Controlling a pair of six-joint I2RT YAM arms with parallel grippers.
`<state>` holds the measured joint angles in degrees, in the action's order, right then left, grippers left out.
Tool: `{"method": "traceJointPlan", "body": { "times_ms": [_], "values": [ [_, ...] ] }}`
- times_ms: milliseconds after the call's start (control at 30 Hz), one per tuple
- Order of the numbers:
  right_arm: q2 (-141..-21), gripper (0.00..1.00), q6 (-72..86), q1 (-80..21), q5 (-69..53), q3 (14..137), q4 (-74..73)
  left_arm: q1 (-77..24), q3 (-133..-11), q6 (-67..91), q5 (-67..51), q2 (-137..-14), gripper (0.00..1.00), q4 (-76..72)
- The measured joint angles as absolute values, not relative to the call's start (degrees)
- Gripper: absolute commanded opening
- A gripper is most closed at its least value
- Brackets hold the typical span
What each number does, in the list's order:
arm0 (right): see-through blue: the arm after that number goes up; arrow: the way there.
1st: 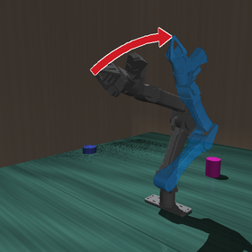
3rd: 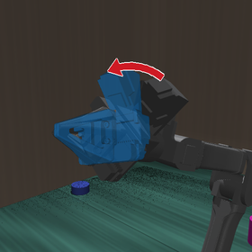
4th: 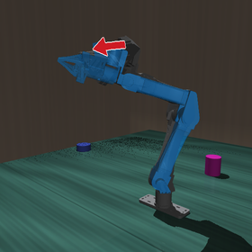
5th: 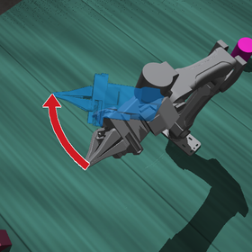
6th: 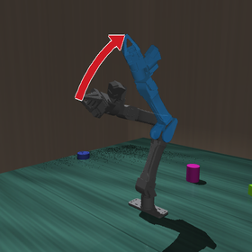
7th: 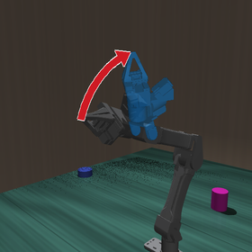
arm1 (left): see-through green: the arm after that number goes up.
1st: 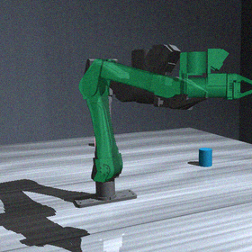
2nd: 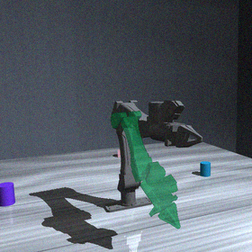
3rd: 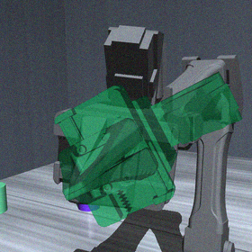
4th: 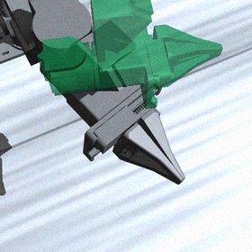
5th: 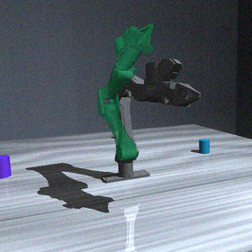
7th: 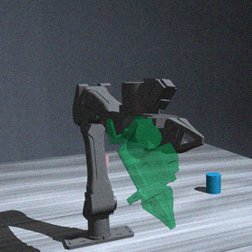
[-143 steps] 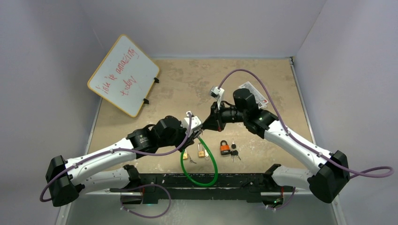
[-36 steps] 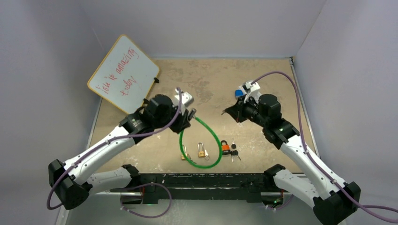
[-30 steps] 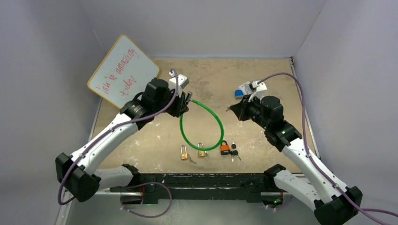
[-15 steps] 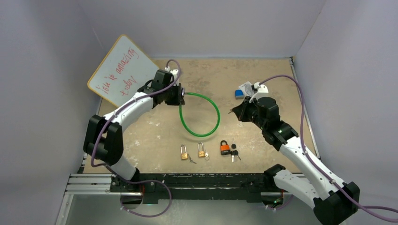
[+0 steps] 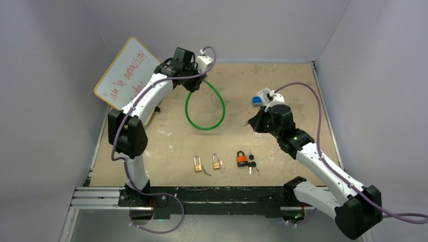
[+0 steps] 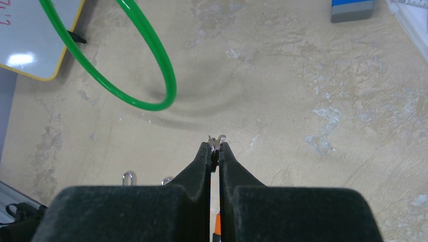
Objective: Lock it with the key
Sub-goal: Place the lock at the center of the board.
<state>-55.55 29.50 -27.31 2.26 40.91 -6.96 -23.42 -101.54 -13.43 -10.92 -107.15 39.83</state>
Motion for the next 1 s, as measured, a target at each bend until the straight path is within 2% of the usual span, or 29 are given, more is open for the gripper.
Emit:
{"method": "traceJointPlan", "body": {
  "times_ms": [267,500,633,833,1000],
  "values": [
    [-59.46,0.0,32.84,-27.31,1.96,39.24,-4.14,-25.82,-102.87,-30.79,-8.54,-112.9,0.0,47.31],
    [-63.46,0.0,38.3,-25.61,-0.14,36.8,-0.21,-32.99,-104.27,-42.46,-6.11,-116.4,0.0,48.42],
    [-66.48,0.0,42.74,-21.89,-4.58,35.48,3.4,-36.86,-102.48,-46.83,-5.45,-116.99,0.0,47.03],
    [-69.87,0.0,48.53,-17.28,-10.96,31.46,9.37,-37.56,-99.31,-49.3,-4.78,-117.21,0.0,44.18],
    [-71.88,0.0,51.81,-14.92,-15.14,29.5,12.51,-37.58,-96.66,-49.95,-4.34,-117.69,0.05,41.76]
  ]
}}
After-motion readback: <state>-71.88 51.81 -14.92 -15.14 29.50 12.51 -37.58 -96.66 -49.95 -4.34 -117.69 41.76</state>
